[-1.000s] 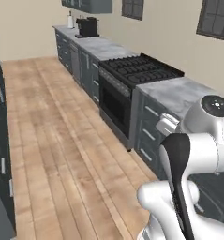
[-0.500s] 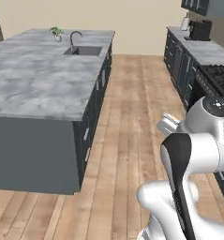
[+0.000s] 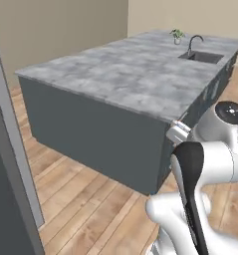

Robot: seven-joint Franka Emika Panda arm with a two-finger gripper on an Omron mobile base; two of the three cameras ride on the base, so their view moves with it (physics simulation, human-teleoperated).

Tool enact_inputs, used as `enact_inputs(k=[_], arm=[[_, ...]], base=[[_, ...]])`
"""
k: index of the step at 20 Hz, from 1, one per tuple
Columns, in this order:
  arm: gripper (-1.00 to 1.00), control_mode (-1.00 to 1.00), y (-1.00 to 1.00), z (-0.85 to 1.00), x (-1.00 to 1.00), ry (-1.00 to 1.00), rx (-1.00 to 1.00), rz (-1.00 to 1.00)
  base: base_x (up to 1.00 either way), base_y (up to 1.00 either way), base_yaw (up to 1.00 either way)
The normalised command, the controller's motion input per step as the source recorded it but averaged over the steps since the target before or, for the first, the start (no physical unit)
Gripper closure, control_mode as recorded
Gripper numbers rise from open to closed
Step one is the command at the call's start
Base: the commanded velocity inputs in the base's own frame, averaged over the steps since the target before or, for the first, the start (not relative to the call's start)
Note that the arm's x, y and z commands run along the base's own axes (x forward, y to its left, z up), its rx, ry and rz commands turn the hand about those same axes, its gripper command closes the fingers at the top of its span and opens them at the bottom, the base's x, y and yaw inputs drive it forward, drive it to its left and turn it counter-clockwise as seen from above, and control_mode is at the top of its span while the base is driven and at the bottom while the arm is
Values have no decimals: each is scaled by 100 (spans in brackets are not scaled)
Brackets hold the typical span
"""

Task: Place the fish on the counter behind the older fish on the same shelf of the fridge to maintain FIFO order. Close the fridge door when finished.

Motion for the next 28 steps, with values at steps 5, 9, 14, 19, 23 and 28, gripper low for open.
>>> enact_inputs(k=[5,9,14,19,23,28], arm=[[100,100,0,0,0,0,0,0],[100,100,0,0,0,0,0,0],[100,100,0,0,0,0,0,0],[100,100,0,0,0,0,0,0],[100,100,0,0,0,0,0,0],[100,100,0,0,0,0,0,0]], base=[[93,2,59],[92,3,62],[38,0,73],[48,-1,81],[29,-8,80],[57,-50,61]])
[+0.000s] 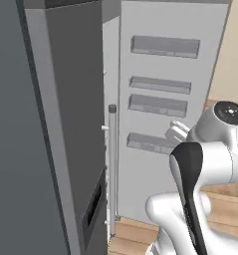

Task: Place the fish on the counter behind the older fish on the same shelf of the fridge to maintain FIFO order. Close the fridge door when finished.

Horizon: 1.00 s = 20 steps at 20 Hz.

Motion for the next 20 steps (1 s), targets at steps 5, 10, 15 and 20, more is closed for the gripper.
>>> enact_inputs(k=[5,10,15,20], arm=[[100,100,0,0,0,0,0,0],[100,100,0,0,0,0,0,0],[100,100,0,0,0,0,0,0],[100,100,0,0,0,0,0,0]], base=[[57,-43,58],[11,-15,62],[32,-33,60],[48,-13,57]])
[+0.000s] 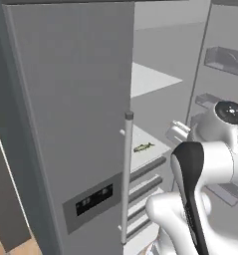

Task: Place the fish on the counter behind the older fish on the same shelf of the fridge to maintain FIFO order. Close the fridge door when finished.

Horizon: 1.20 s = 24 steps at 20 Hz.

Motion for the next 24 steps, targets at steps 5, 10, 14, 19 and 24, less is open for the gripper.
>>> enact_inputs(k=[5,10,14,19,24], arm=[[100,100,0,0,0,0,0,0],[100,100,0,0,0,0,0,0],[100,100,0,0,0,0,0,0],[100,100,0,0,0,0,0,0],[100,100,0,0,0,0,0,0]], base=[[50,-19,49],[53,-19,30],[54,-4,16],[48,-22,16],[57,-25,18]])
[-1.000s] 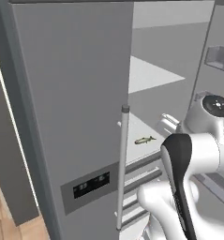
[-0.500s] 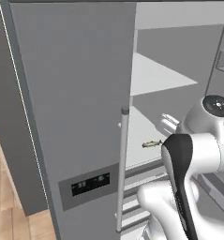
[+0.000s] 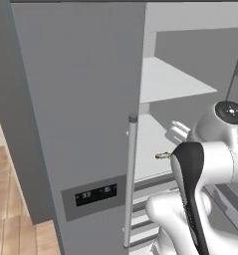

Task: Place the fish on the counter behind the older fish on the same shelf of the fridge to maintain FIFO order. Close the fridge door when finished.

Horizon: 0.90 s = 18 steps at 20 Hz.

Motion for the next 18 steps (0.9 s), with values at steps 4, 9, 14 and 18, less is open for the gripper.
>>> enact_inputs(k=[4,9,14,18], arm=[[100,100,0,0,0,0,0,0],[100,-100,-20,-18,33,0,3,7],[100,-100,-21,-73,94,0,1,13],[100,-100,-9,-96,72,-7,0,15]], base=[[61,-18,18],[45,-13,10],[0,0,0],[0,0,0]])
